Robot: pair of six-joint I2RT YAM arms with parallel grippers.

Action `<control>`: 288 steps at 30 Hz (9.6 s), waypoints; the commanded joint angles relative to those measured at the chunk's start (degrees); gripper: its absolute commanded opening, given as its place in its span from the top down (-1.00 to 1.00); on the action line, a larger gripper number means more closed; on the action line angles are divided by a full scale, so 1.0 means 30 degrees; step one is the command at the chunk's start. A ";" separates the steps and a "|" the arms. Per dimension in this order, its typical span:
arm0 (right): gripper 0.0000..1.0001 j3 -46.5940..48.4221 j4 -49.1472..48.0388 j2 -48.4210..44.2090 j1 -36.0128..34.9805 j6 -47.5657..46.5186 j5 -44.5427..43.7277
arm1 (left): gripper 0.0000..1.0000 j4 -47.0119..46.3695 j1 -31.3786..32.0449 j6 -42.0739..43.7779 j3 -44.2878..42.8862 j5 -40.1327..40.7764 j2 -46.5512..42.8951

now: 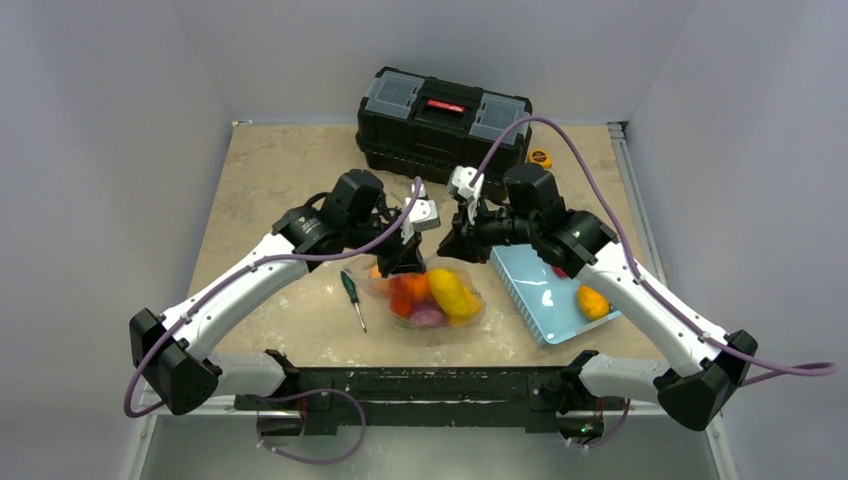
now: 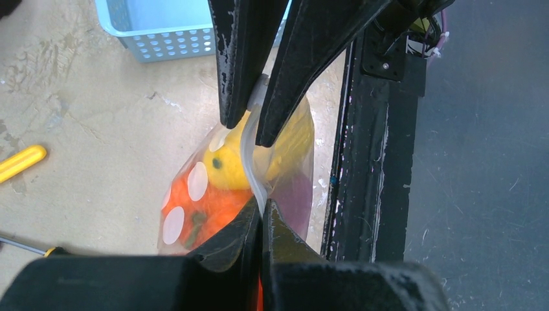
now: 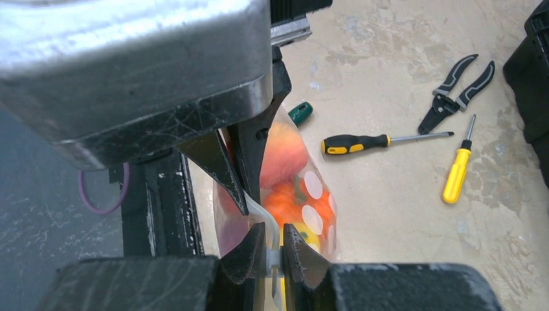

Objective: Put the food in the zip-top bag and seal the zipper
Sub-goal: Adjust the zipper food storage bag at the center of the board.

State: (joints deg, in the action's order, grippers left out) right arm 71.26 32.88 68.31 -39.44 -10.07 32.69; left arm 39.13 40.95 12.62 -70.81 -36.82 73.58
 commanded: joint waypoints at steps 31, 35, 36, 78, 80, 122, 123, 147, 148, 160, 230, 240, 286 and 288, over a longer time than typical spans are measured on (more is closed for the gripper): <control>0.34 -0.3447 -0.7683 -0.0924 -0.0254 0.5313 0.3605 | 1.00 -0.2355 0.0048 0.0246 0.0603 -0.1659 -0.1981; -0.11 -0.4625 -0.8037 -0.3158 -0.0185 0.6563 0.1174 | 1.00 -0.2360 0.0047 0.0217 0.0575 -0.1504 -0.1961; -0.23 -0.4866 -0.7955 -0.3951 -0.0143 0.6722 0.0633 | 1.00 -0.2353 0.0034 0.0231 0.0575 -0.1476 -0.1968; 1.00 -0.9976 -1.3613 -0.6374 0.1458 1.0505 0.4202 | -0.15 -0.4692 0.0061 -0.2199 0.1162 -0.3794 -0.1397; 1.00 -0.9940 -1.3743 -0.6505 0.1458 1.0587 0.4290 | -0.16 -0.4306 0.0061 -0.2010 0.0913 -0.4067 -0.1073; 0.10 0.0476 0.0559 -0.1863 0.1428 0.5281 0.1908 | 1.00 -0.3685 0.0065 -0.2076 0.0292 -0.3397 -0.1265; 0.10 0.0547 0.0774 -0.1763 0.1428 0.5013 0.2004 | 1.00 -0.3672 0.0062 -0.2095 0.0282 -0.3401 -0.1265; 0.39 -0.0067 -0.0575 -0.1401 0.0423 0.5407 0.1839 | 1.00 -0.3678 0.0062 -0.2165 0.0267 -0.3695 -0.1094; 0.39 -0.0033 -0.0544 -0.1357 0.0344 0.5406 0.1807 | 1.00 -0.3671 0.0061 -0.2161 0.0254 -0.3709 -0.1097; 0.57 -0.0010 -0.0316 -0.1498 -0.0209 0.5174 0.0982 | 1.00 -0.3549 0.0065 -0.2173 0.0162 -0.4042 -0.1075; 0.51 -0.7361 -0.9409 -0.6387 0.0151 1.1983 0.0876 | 1.00 -0.3875 -0.0064 -0.2508 0.0194 -0.5238 -0.0914; 1.00 -0.7553 -0.9784 -0.6455 0.0139 1.2183 0.0654 | 1.00 -0.3875 -0.0057 -0.2606 0.0166 -0.5342 -0.0906; 1.00 -0.8993 -1.1213 -0.8469 0.0143 1.2745 -0.3173 | 1.00 -0.4895 -0.0122 -0.4295 0.0180 -0.5498 -0.0994; 1.00 -0.9312 -1.1558 -0.8843 0.0146 1.2944 -0.4167 | 1.00 -0.4591 -0.0114 -0.3616 0.0150 -0.5281 -0.1131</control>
State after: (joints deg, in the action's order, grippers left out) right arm 44.23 1.74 45.36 -39.35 28.84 28.88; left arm 23.59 40.73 -1.23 -68.29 -53.60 72.64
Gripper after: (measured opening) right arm 0.006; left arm 0.062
